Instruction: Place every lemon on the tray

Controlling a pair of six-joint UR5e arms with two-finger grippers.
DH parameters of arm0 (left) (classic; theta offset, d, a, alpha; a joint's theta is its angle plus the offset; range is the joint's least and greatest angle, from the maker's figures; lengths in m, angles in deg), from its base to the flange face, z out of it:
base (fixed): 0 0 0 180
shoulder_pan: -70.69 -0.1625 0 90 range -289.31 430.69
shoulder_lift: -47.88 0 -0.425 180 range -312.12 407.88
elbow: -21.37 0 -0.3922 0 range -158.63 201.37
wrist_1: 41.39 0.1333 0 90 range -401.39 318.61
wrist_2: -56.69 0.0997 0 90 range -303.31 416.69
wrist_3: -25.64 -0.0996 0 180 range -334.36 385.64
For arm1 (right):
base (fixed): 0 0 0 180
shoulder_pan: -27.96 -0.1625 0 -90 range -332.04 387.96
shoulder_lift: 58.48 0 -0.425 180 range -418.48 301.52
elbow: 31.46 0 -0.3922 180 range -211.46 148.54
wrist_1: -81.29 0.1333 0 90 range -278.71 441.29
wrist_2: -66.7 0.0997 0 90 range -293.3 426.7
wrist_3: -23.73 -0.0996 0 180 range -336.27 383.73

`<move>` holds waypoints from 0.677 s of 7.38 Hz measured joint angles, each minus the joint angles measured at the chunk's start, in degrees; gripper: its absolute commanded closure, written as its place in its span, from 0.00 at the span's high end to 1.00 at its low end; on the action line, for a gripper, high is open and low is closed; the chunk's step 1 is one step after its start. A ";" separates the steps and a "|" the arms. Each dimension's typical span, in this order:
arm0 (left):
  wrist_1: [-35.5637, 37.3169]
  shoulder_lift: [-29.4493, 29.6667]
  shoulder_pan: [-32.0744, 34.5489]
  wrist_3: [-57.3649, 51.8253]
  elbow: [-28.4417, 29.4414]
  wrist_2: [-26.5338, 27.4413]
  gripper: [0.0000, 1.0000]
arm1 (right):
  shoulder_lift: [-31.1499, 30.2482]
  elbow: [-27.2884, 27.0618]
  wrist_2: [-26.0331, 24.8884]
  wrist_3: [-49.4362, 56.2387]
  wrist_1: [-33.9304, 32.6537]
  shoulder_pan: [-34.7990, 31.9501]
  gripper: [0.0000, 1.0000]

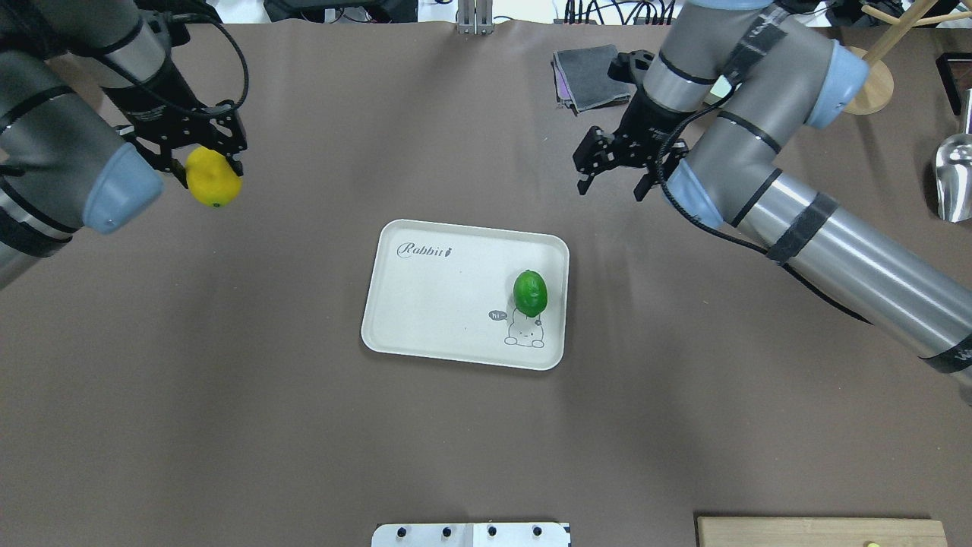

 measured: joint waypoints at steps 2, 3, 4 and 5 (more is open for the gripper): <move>-0.37 3.38 -7.21 11.39 -1.47 3.62 0.00 | -7.49 -2.62 3.58 7.56 0.30 -4.55 1.00; -0.92 4.49 -10.98 16.26 -2.23 5.98 0.00 | -10.84 -3.30 4.80 10.56 0.63 -6.69 1.00; -2.63 5.19 -14.26 21.21 -2.43 8.48 0.00 | -13.48 -3.77 5.33 13.35 0.80 -8.45 1.00; -4.87 5.45 -17.26 25.92 -2.32 11.08 0.00 | -15.69 -4.45 5.40 16.35 0.82 -9.97 1.00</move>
